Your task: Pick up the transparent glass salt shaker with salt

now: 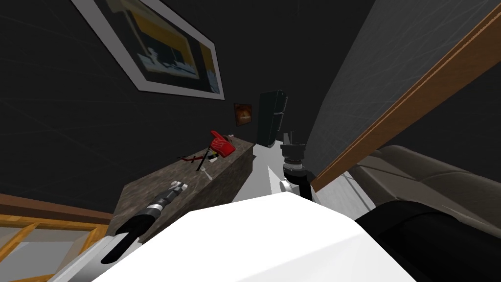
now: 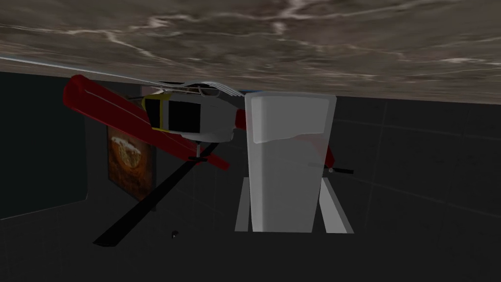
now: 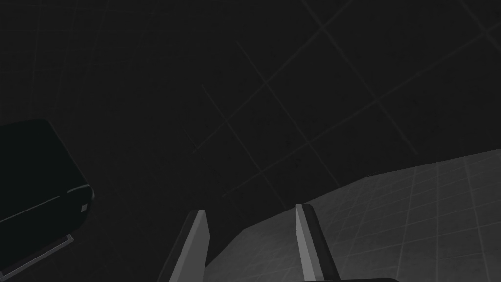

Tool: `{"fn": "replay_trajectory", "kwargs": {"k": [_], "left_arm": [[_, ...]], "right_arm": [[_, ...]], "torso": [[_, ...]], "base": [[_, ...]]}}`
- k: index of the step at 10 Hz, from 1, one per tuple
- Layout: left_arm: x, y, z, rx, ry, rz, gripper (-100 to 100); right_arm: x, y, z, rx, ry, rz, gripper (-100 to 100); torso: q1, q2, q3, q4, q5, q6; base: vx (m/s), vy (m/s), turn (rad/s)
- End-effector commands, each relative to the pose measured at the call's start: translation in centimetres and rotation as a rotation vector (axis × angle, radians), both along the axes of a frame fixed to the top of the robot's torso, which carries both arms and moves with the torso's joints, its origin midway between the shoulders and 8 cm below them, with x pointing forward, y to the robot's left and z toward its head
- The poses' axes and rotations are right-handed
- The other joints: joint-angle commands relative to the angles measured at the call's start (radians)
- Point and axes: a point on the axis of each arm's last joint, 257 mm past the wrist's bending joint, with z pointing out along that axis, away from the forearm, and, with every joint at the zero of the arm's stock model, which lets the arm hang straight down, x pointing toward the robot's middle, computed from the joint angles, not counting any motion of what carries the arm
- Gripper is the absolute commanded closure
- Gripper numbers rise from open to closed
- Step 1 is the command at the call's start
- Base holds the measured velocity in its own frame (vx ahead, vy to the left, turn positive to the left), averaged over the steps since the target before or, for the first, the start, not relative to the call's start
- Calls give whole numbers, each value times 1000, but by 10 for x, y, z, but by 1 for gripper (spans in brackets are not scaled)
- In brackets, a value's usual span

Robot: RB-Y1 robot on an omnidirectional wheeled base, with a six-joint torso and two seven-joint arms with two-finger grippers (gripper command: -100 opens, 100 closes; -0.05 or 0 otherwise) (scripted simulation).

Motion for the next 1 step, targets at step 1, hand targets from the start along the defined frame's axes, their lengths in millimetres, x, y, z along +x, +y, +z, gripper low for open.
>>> {"fn": "replay_trajectory", "kwargs": {"k": [1], "left_arm": [[0,0,0,0,0,0,0]], "right_arm": [[0,0,0,0,0,0,0]], "torso": [[0,0,0,0,0,0]], "base": [[0,0,0]]}}
